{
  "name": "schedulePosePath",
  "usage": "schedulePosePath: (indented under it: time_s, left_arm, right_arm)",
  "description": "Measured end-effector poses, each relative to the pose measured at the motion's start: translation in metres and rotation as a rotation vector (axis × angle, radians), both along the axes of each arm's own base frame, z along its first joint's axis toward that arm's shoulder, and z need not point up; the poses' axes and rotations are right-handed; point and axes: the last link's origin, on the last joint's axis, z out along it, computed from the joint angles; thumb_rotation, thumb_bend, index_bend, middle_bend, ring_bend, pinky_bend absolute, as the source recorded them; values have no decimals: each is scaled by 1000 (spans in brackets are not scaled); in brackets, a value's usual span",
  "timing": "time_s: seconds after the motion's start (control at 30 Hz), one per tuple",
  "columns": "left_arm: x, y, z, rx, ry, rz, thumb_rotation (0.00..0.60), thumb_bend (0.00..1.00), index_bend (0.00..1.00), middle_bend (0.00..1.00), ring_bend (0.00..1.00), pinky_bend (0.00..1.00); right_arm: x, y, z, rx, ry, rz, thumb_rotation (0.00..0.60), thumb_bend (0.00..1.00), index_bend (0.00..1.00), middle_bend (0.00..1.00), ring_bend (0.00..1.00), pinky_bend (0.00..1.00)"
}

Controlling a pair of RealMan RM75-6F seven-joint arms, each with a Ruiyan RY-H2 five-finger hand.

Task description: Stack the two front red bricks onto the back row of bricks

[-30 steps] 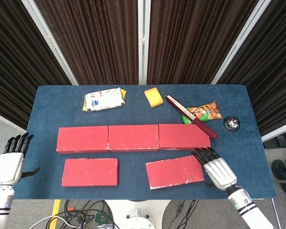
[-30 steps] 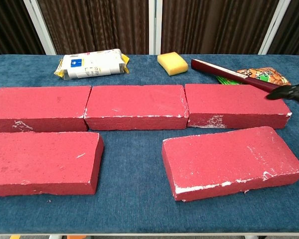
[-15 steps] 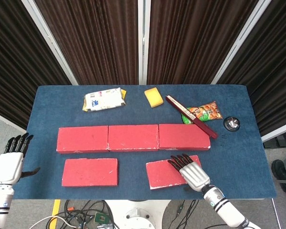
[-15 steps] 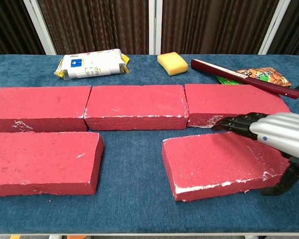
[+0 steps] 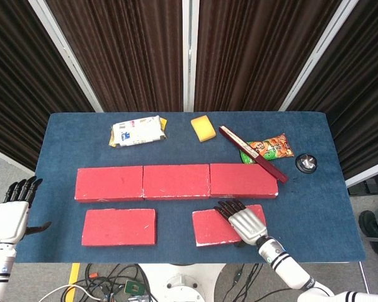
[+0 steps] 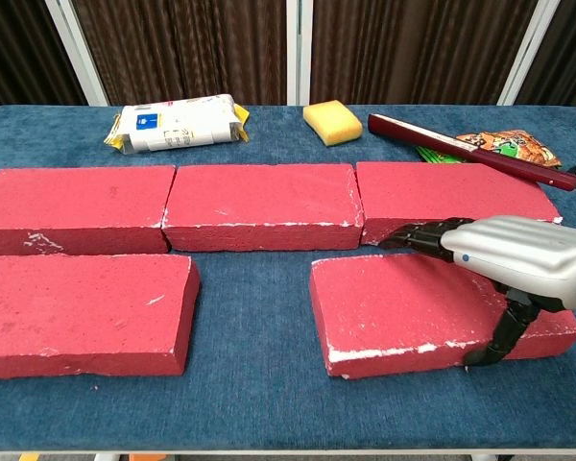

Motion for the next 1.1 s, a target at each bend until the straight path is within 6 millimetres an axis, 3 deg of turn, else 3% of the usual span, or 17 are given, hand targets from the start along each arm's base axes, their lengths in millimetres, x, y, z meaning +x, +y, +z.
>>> schedulePosePath:
  time_s: [1.1]
  left_arm:
    - [-6, -1, 3, -17, -17, 16, 600, 0, 66, 7, 0, 2]
  right_arm:
    - [-6, -8, -18, 16, -63, -93, 600, 0, 0, 0, 0, 0]
